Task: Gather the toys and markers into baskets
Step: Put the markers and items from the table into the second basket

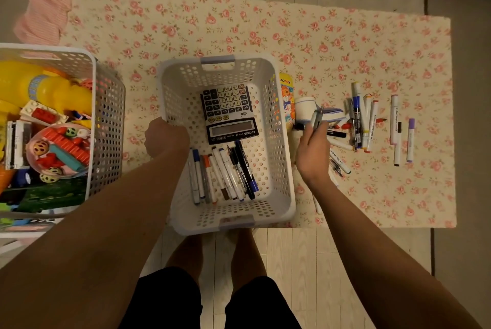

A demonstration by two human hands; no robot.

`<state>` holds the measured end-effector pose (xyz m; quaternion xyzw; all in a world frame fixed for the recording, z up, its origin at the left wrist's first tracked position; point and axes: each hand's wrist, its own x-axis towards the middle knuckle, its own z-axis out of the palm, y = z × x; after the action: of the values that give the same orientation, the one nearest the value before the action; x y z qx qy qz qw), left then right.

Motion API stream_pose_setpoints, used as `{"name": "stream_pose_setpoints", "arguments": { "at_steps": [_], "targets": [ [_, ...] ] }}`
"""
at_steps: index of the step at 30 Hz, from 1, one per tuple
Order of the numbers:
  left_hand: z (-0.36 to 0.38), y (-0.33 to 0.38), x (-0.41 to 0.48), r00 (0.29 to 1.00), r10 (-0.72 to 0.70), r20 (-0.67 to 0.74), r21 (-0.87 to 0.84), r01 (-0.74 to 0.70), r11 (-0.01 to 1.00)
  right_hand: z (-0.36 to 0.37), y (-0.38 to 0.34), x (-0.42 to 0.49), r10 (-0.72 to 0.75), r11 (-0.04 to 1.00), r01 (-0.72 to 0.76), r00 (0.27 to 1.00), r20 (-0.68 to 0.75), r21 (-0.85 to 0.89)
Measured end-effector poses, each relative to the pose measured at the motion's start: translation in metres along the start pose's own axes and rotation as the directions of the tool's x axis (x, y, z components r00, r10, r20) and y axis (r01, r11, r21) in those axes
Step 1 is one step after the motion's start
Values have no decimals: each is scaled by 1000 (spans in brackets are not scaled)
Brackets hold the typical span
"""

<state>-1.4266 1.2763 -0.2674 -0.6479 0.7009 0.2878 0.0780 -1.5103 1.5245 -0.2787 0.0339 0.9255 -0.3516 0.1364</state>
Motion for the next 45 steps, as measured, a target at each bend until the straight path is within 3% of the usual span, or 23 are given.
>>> {"name": "stream_pose_setpoints", "arguments": {
  "at_steps": [4, 9, 14, 18, 22, 28, 30, 33, 35, 38, 42, 45],
  "targets": [
    [-1, 0, -1, 1000, -12, 5, -4, 12, 1000, -6, -51, 2, -164, 977, 161, 986, 10, 137],
    [-1, 0, -1, 1000, -2, -3, 6, 2, 1000, 17, -75, -19, -291, 957, 281, 923, 250, 79],
    [1, 0, 0, 1000, -4, -9, 16, 4, 1000, 53, -45, -44, -132, 965, 228, 853, 505, -131],
    [1, 0, 2, 1000, -14, -12, 19, 14, 1000, 67, -19, -58, 58, 953, 125, 820, 570, -277],
    [2, 0, 2, 1000, -15, -9, 19, 16, 1000, 77, -6, -60, 188, 937, 7, 833, 521, -350],
    [2, -1, 0, 1000, 25, -13, 37, -24, 999, 88, 0, -57, 208, 933, -20, 846, 492, -360],
    [2, -2, 1, 1000, 13, -19, 9, -13, 1000, 85, -7, -54, 134, 939, 32, 883, 449, -342],
    [2, -2, 1, 1000, 8, -23, -16, -8, 1000, 73, -28, -47, -131, 933, 223, 942, 310, -282],
    [1, -2, 0, 1000, 24, -12, -19, -24, 1000, 61, -46, -40, -265, 926, 307, 943, 202, -220],
    [0, -4, -3, 999, 34, 6, -17, -34, 999, 38, -70, -24, -335, 929, 337, 941, 40, -154],
    [7, -10, -17, 1000, -22, 6, -29, 22, 999, 5, -61, 7, -245, 968, 235, 959, -141, -83],
    [12, -9, -29, 998, -61, 11, -32, 61, 998, -15, -17, 25, -61, 985, 38, 989, -134, -171]
  ]
}}
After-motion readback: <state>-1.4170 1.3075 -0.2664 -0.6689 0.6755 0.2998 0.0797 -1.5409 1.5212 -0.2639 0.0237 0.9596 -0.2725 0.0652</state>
